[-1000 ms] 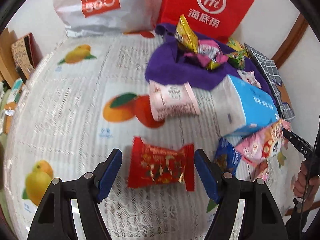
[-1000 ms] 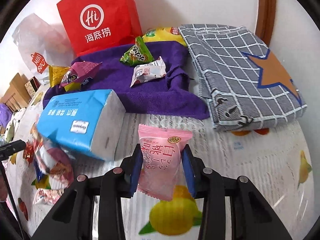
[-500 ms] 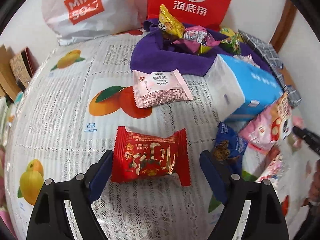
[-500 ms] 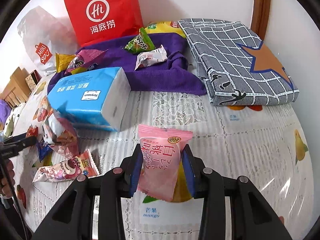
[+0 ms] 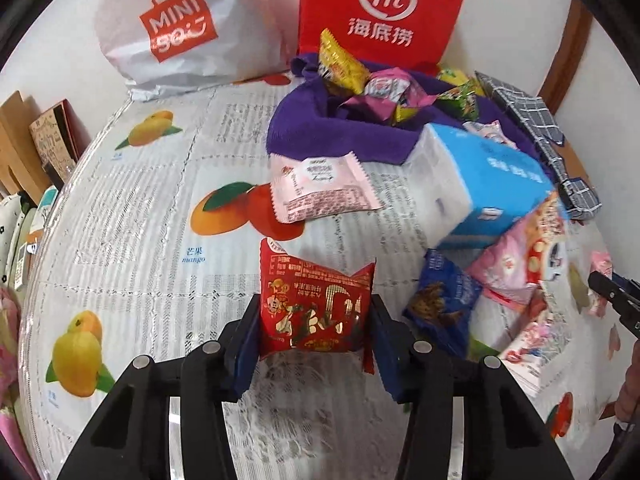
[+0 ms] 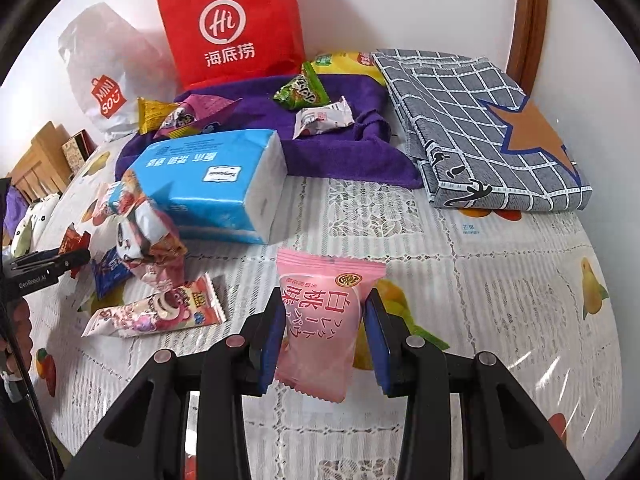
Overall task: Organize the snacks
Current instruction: 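Carry the pink candy and red packet with both tools over the purple towel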
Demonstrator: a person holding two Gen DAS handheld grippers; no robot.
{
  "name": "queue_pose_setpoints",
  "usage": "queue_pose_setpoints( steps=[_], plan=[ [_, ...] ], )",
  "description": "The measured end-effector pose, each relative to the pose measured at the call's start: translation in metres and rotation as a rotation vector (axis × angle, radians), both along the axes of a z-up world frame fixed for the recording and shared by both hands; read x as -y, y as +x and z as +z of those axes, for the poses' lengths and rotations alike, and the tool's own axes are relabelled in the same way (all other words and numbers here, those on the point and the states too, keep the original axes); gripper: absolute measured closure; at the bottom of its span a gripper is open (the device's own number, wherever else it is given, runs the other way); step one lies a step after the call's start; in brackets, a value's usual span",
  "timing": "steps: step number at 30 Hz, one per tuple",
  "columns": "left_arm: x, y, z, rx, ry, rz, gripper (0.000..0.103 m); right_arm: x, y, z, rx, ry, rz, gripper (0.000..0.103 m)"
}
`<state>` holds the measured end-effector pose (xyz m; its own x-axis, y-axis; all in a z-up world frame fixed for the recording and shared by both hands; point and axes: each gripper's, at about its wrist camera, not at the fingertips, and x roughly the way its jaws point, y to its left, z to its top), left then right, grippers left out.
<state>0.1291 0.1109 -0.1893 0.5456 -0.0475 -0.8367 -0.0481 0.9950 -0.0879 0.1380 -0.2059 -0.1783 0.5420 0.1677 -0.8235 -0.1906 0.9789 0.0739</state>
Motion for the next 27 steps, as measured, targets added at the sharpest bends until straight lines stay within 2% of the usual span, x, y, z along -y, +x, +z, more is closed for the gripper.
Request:
queue_pose_setpoints(
  steps=[8, 15, 27],
  plan=[
    [0.028, -0.010, 0.035, 0.053, -0.043, -0.080, 0.055, -0.004, -0.006, 0.023, 0.035, 0.015, 0.013, 0.065],
    [0.056, -0.001, 0.069, 0.092, -0.064, -0.148, 0.055, -0.014, 0.002, 0.055, 0.095, 0.031, 0.030, 0.065],
    [0.071, 0.046, 0.123, 0.140, -0.064, -0.193, 0.055, -0.036, 0.058, 0.101, 0.170, 0.034, 0.024, 0.064]
  ],
)
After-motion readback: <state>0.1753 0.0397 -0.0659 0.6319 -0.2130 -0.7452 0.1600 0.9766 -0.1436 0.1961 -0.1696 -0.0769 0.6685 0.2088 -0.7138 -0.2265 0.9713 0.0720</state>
